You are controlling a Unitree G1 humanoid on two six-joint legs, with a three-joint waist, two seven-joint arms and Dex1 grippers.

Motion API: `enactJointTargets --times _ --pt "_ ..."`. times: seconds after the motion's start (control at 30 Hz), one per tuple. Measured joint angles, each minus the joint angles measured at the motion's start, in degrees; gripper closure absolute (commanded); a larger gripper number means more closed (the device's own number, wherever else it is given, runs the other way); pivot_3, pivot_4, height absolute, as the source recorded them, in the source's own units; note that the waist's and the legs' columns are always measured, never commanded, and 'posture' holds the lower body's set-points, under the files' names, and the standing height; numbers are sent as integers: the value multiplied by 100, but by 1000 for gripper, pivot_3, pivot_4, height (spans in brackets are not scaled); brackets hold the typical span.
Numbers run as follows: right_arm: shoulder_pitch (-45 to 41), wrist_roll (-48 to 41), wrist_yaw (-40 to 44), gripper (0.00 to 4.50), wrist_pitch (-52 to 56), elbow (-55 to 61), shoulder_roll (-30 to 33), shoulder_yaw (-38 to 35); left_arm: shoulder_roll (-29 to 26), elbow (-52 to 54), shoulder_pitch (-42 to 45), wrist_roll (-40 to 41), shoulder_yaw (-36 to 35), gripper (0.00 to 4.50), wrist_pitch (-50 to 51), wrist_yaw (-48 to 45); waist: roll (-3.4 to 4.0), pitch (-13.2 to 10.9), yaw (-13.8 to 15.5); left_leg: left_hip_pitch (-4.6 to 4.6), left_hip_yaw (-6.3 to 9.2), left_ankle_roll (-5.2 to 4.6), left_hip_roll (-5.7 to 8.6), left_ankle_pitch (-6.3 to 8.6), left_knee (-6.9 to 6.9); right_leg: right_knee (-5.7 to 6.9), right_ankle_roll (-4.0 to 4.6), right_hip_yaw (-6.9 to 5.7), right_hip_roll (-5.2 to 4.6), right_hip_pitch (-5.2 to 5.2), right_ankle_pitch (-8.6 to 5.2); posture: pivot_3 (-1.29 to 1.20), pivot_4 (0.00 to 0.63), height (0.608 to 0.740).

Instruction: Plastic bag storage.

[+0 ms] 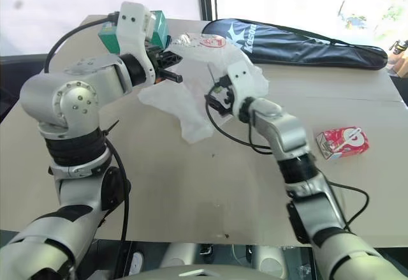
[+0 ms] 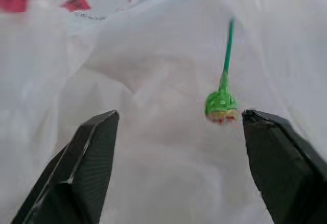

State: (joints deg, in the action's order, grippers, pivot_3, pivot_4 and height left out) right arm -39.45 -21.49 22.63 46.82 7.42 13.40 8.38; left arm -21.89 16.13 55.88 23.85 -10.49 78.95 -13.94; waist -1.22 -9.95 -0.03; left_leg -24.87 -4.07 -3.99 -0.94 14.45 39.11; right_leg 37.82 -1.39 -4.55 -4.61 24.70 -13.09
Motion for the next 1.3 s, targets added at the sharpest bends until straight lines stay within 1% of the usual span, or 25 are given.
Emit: enactJointTargets --times 0.07,0.1,0.17,0.2,0.3,0.33,0.37,0.43,0.47,0.5,0.57,0.63,0.67,0.73,0.77,0.83,0.87,0.93,1.0,1.1,1.17,1.23,1.3 --pt "462 -666 331 414 518 1088 457 -399 90 -58 -17 -15 2 4500 -10 60 1 0 25 5 -1 1 0 0 -1 -12 0 -4 -1 -2 0 0 150 740" --pt "705 -1027 453 50 759 1617 705 -682 158 -115 -30 -24 31 4500 -25 85 0 0 64 7 -1 1 -2 -1 3 -18 -1 -8 0 -3 -1 0 150 740" --pt "1175 -1729 608 50 1176 2612 1211 -1324 219 -245 -68 -91 141 4500 -93 155 0 -1 86 16 -2 4 -4 -3 8 -12 -1 -11 3 -10 -1 0 150 740" --pt "1328 -2001 619 50 1319 2943 1366 -1543 221 -307 -77 -133 163 4500 -133 172 0 0 84 22 -3 6 -5 -3 11 -5 -1 -10 3 -13 -1 0 150 740" --pt "1751 -2938 340 50 1689 3982 1821 -2541 269 -563 -99 -245 334 4500 -398 183 1 -1 67 42 -13 15 -12 -9 10 12 0 11 8 -15 -2 0 150 740" --pt "1813 -3027 268 50 1744 4130 1971 -2726 268 -593 -121 -249 360 4500 -443 178 1 -1 68 45 -13 17 -13 -11 10 14 0 19 9 -16 -2 0 150 740" --pt "1960 -3055 51 50 1905 4386 2332 -3043 275 -668 -135 -277 398 4500 -512 171 1 -1 76 44 -15 18 -16 -12 13 14 0 26 11 -17 -2 0 150 740" --pt "2258 -2883 -154 50 2097 4579 2846 -3245 266 -697 -165 -306 412 4500 -583 167 0 0 83 45 -17 17 -16 -12 14 14 0 31 10 -17 -2 0 150 740" --pt "2640 -2619 -281 50 2223 4681 3268 -3318 266 -726 -170 -325 438 4500 -633 159 0 0 91 42 -18 16 -15 -11 14 13 0 32 8 -17 -2 0 150 740" --pt "3198 -2221 -428 50 2339 4655 3702 -3385 236 -748 -193 -341 437 4500 -684 146 -6 2 109 37 -16 14 -14 -10 15 9 1 28 7 -17 -3 0 150 740" --pt "3742 -1772 -476 50 2350 4501 3995 -3425 209 -790 -224 -370 429 4500 -698 156 -10 1 110 34 -19 12 -10 -10 17 10 0 34 7 -13 -2 0 150 740" --pt "4443 -1196 -387 50 2046 4192 4539 -3238 250 -799 -228 -384 443 4500 -706 159 -15 1 108 32 -19 11 -10 -10 20 7 -2 35 8 -13 -3 0 150 740" --pt "4510 -975 -400 50 1907 3938 4564 -3131 254 -798 -227 -392 442 4500 -716 162 -28 4 97 33 -19 11 -12 -10 22 6 -2 34 11 -14 -3 0 150 740" --pt "4579 -493 -437 50 1461 3331 4481 -2961 302 -778 -230 -391 493 4500 -722 157 -27 4 85 35 -25 11 -13 -10 25 9 -4 43 13 -13 -3 0 150 740" --pt "4773 -193 -311 50 930 3095 4535 -2847 318 -750 -236 -391 514 4500 -720 162 -26 4 89 37 -24 11 -13 -10 24 10 -5 42 15 -13 -5 0 150 740" --pt "5368 410 251 50 -367 2668 4843 -2717 306 -628 -301 -388 502 4500 -680 175 -22 3 93 37 -23 12 -18 -10 21 9 -26 43 23 -13 -19 0 150 740" --pt "5667 664 693 50 -1051 2429 5071 -2742 274 -586 -337 -389 474 4500 -662 177 -20 1 93 38 -24 12 -17 -10 21 6 -29 45 24 -12 -20 0 150 740" --pt "5871 883 1584 50 -1974 1974 5399 -2938 208 -542 -372 -390 385 4500 -613 183 -22 0 76 41 -32 11 -19 -10 25 5 -31 53 26 -15 -19 0 150 740" --pt "5830 1051 2094 50 -2569 1538 5673 -3064 206 -530 -381 -387 375 4500 -584 184 -23 0 77 51 -35 11 -20 -10 27 4 -33 56 25 -25 -19 0 150 740" --pt "5166 1465 2584 50 -3539 599 6147 -2786 230 -437 -433 -383 367 4500 -542 204 -27 -10 74 97 -42 11 -25 -9 24 2 -35 58 27 -62 -22 0 150 740" --pt "4259 1878 2692 50 -4173 -107 6220 -2146 222 -287 -456 -383 359 4500 -501 241 -32 -13 68 117 -38 13 -33 -9 22 -5 -33 58 35 -86 -23 0 150 740" --pt "3418 2287 2884 50 -4745 -775 6052 -1416 234 -133 -488 -362 358 4500 -431 254 -32 -13 68 116 -37 13 -32 -10 20 -5 -31 59 34 -85 -22 0 150 740" --pt "3111 2492 3007 50 -5030 -1068 5903 -1021 224 -88 -514 -356 332 4500 -413 274 -31 -13 77 115 -37 14 -33 -10 18 -6 -20 59 33 -85 -16 0 150 740"
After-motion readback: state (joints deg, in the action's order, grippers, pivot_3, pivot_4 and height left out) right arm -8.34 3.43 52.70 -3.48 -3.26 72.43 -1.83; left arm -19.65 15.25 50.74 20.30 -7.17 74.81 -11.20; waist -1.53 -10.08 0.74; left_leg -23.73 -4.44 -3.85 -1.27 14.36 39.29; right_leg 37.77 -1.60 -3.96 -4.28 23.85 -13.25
